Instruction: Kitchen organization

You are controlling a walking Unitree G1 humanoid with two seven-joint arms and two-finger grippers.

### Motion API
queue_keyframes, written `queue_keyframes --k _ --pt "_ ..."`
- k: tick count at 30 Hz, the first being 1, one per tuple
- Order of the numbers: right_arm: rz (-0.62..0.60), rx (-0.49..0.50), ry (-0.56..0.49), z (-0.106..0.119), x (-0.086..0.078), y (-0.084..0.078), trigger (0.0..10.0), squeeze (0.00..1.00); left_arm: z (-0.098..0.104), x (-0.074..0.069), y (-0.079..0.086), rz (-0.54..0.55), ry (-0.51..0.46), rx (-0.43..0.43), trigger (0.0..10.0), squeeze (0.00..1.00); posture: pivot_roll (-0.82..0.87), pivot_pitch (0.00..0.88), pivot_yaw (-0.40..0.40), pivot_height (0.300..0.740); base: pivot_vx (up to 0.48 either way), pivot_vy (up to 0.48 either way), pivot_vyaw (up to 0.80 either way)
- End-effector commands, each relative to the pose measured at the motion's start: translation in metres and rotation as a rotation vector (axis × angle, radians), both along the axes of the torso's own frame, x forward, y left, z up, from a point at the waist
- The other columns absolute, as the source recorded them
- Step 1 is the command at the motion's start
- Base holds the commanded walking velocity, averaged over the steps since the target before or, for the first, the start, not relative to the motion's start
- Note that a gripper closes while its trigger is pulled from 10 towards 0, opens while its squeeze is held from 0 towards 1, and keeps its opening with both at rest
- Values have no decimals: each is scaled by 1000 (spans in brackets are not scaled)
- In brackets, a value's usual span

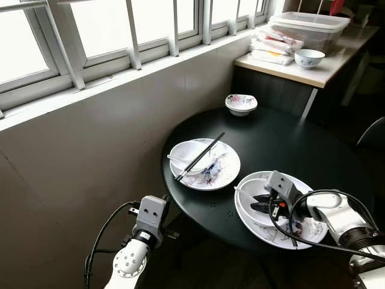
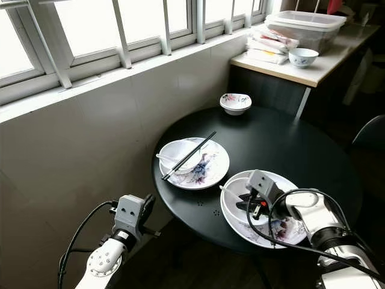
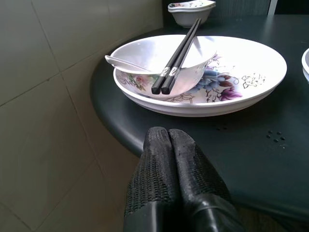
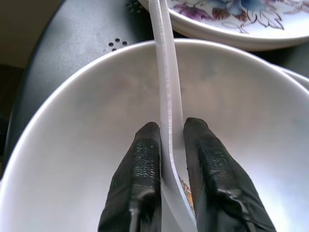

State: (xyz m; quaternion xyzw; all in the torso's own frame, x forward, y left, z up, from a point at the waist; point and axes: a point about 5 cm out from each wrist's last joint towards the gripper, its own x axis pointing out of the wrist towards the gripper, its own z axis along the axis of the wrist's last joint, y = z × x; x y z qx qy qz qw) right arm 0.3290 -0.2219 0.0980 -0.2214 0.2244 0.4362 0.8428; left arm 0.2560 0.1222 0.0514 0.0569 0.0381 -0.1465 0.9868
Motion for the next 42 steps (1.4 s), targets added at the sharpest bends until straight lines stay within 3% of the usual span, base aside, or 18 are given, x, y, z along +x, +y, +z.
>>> queue_keyframes --k 1,4,7,10,13,15,20,24,28,35,42 --pt "12 -1 -39 3 1 5 0 0 -2 0 0 -1 12 -10 10000 0 -99 0 12 740 0 0 0" --pt "-41 -14 -138 9 8 9 0 0 -2 0 0 1 13 -11 10000 0 -98 0 11 740 0 0 0" --pt "-128 -124 -306 11 14 6 0 0 -3 0 0 2 14 -12 10000 0 -97 0 11 740 0 0 0" --pt "-204 -107 -372 14 17 6 0 0 -3 0 0 3 14 -11 10000 0 -96 0 11 740 0 0 0" --pt "-279 -100 -525 22 18 10 0 0 -3 1 1 4 13 -9 10000 0 -98 0 17 740 0 0 0" --pt "-289 -85 -529 21 16 13 0 0 -3 1 2 3 14 -8 10000 0 -98 0 19 740 0 0 0" --pt "-283 21 -519 11 6 38 0 0 -4 2 2 -6 18 -4 10000 0 -103 0 27 740 0 0 0" --pt "-299 78 -531 15 5 46 0 0 -4 2 2 -8 19 -4 10000 0 -106 0 29 740 0 0 0" --pt "-319 170 -686 41 5 62 0 0 -4 3 2 -11 18 -2 10000 0 -107 0 32 740 0 0 0" --pt "-287 244 -844 66 -2 79 0 0 -2 4 5 -1 2 -5 10000 0 -102 0 32 740 0 0 0" --pt "-211 235 -871 60 -14 96 0 0 6 5 13 53 -51 -11 10000 0 -98 0 32 740 0 0 686"
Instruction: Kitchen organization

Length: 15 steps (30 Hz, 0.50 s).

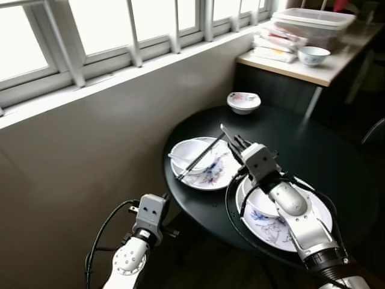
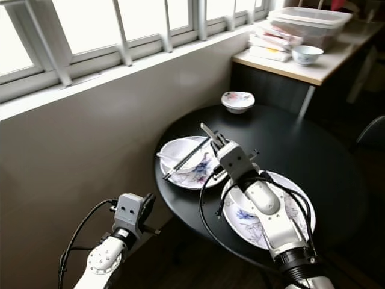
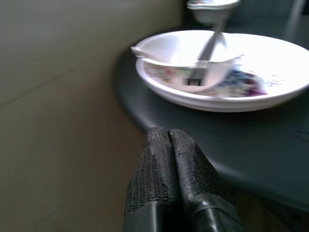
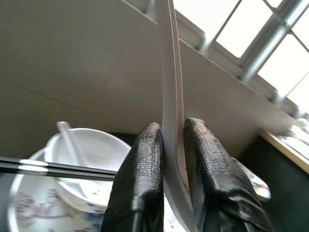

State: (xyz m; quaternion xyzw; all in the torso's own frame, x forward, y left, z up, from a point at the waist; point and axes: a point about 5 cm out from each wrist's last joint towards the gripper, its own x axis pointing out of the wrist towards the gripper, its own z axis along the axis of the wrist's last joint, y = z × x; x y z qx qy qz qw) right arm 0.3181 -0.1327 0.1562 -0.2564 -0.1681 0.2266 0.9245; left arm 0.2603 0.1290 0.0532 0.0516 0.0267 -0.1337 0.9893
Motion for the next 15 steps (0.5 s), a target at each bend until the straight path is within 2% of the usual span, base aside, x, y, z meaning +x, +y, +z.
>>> queue_keyframes --k 1,6,15 --pt "34 -12 -9 -5 -8 10 0 0 11 1 13 70 -72 11 10000 0 -96 0 32 740 0 0 800" --pt "48 -12 27 -17 -18 15 0 0 16 -2 27 133 -101 29 10000 0 -88 0 33 740 0 0 800" --pt "73 -9 62 -29 -26 26 0 0 13 -6 30 151 -88 35 10000 0 -82 0 28 740 0 0 800"
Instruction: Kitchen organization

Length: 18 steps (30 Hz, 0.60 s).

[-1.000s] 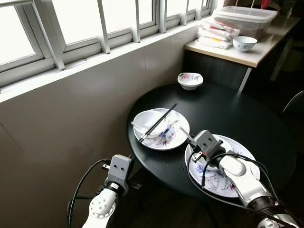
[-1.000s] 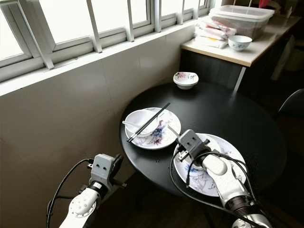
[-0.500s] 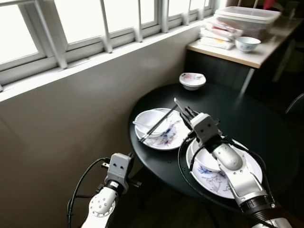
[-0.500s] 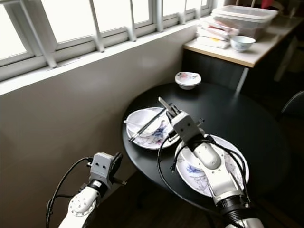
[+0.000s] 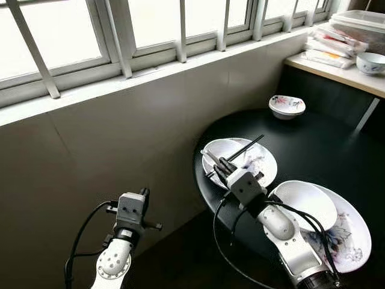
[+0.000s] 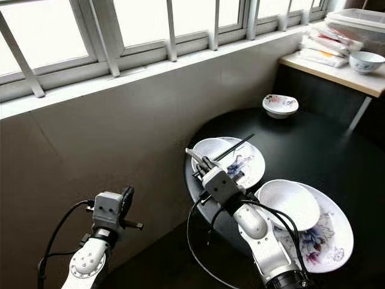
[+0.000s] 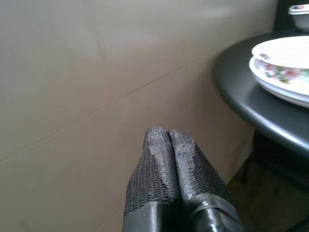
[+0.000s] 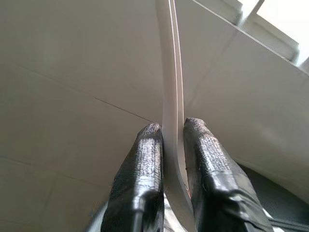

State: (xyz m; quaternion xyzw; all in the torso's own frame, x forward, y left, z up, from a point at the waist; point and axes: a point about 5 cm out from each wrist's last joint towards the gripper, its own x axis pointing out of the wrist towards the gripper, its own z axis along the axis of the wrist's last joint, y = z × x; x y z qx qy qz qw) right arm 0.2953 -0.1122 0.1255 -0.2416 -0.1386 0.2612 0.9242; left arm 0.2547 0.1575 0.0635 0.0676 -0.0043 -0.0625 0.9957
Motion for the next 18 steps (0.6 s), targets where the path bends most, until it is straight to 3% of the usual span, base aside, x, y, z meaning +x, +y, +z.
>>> queue_keyframes --k 1,14,18 --pt "20 -12 -17 1 -3 5 0 0 3 -1 2 13 -14 9 10000 0 -81 0 28 740 0 0 800" --pt "18 -11 -26 2 -1 4 0 0 5 0 3 21 -13 3 10000 0 -84 0 25 740 0 0 800" --pt "13 -12 -26 2 -1 4 0 0 4 -1 4 23 -7 0 10000 0 -81 0 25 740 0 368 800"
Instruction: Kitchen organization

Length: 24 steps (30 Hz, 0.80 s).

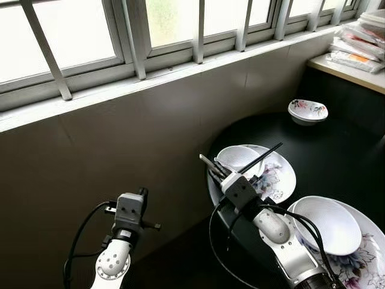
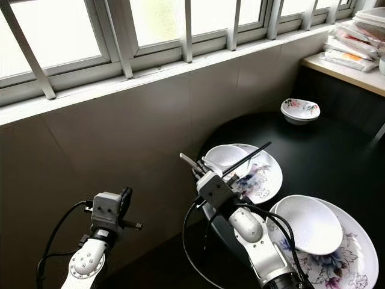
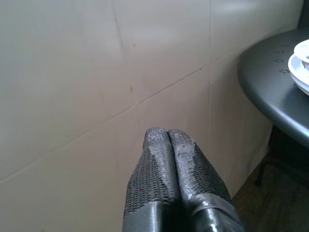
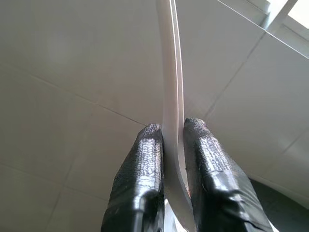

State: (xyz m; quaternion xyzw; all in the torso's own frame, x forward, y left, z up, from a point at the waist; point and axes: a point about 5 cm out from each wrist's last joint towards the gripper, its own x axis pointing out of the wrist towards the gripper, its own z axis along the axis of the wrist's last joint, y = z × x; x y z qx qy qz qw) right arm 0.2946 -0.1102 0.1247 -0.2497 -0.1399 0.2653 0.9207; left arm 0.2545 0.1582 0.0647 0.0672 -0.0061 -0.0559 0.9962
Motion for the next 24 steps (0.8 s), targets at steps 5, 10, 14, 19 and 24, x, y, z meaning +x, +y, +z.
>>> queue_keyframes --k 5,10,14,19,24 --pt "15 -4 -33 3 -1 4 0 0 5 0 4 13 -29 3 10000 0 -84 0 24 740 0 192 800" --pt "28 -16 -56 6 -1 5 0 0 4 0 2 8 -26 9 10000 0 -86 0 23 740 0 0 800" --pt "27 -20 -55 5 0 4 0 0 3 0 1 5 -24 13 10000 0 -85 0 22 740 0 0 800" --pt "30 -22 -47 2 -1 5 0 0 3 -1 0 4 -22 14 10000 0 -85 0 23 740 0 0 800" --pt "23 -20 -22 -3 -2 4 0 0 2 -1 0 0 -21 22 10000 0 -85 0 22 740 0 0 800"
